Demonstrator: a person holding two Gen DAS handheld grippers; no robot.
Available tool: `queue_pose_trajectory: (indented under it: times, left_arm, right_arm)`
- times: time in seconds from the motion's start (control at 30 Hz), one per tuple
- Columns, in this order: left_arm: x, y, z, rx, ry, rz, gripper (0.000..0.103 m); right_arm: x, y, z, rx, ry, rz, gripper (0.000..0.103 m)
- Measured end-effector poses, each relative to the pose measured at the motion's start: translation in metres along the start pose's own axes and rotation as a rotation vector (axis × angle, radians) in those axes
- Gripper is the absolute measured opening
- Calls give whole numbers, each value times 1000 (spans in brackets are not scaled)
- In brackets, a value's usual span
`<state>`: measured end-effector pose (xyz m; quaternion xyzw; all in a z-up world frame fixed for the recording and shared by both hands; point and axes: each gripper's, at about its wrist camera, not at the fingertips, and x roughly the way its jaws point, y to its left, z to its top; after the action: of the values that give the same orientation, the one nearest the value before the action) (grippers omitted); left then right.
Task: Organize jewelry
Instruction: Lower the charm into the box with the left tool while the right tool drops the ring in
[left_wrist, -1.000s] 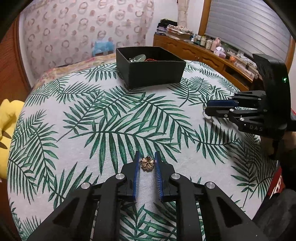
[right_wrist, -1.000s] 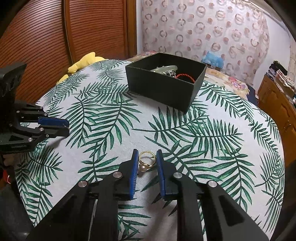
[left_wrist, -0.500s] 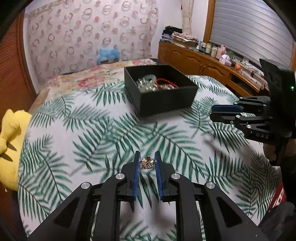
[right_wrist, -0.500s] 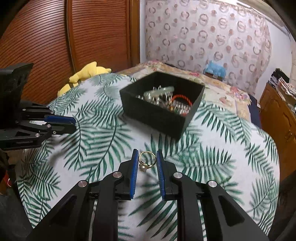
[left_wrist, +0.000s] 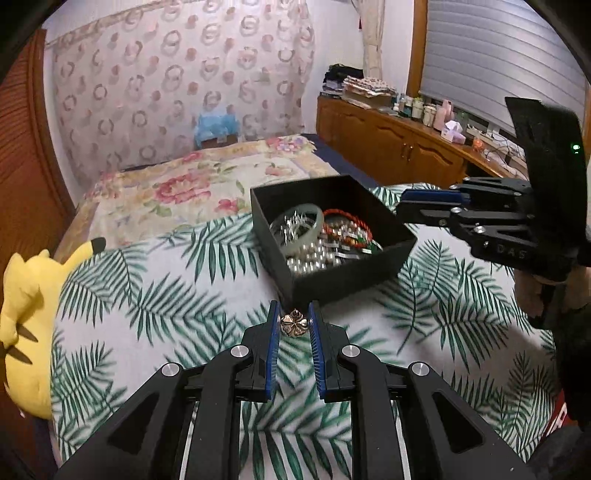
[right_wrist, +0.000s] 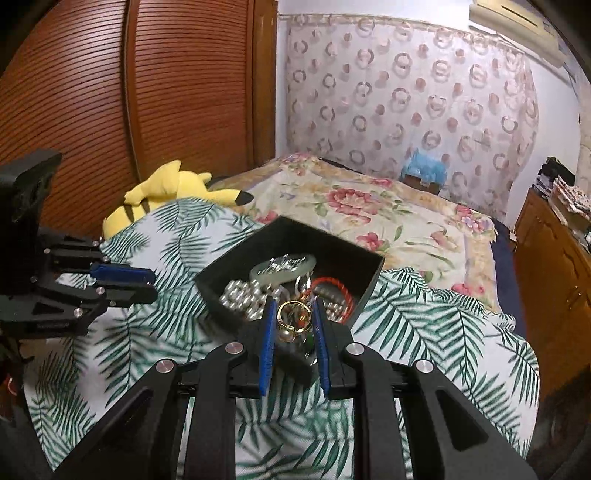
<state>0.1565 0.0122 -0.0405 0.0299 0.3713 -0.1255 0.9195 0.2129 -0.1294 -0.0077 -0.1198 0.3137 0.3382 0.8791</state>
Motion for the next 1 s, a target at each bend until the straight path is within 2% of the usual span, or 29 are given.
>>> queue_pose_trajectory:
  times: [0.33, 0.57, 0.77, 0.87, 1.0]
  left_arm:
    - [17, 2, 30, 13, -20, -16, 15]
    - [33, -2, 48, 31, -27, -21, 15]
    - [50, -8, 65, 48, -30, -24, 14]
    - [61, -14, 76, 60, -41, 0, 15]
    - [71, -21, 86, 64, -44, -14, 15]
  right_arm:
    - [21, -8, -2, 36, -3, 8, 22]
    - [20, -18, -3, 64, -31, -7, 24]
    - [13, -33, -8, 108, -55, -73, 24]
    - [14, -41, -12, 124, -47, -114, 24]
    - [18, -50, -17, 142, -35, -150, 24]
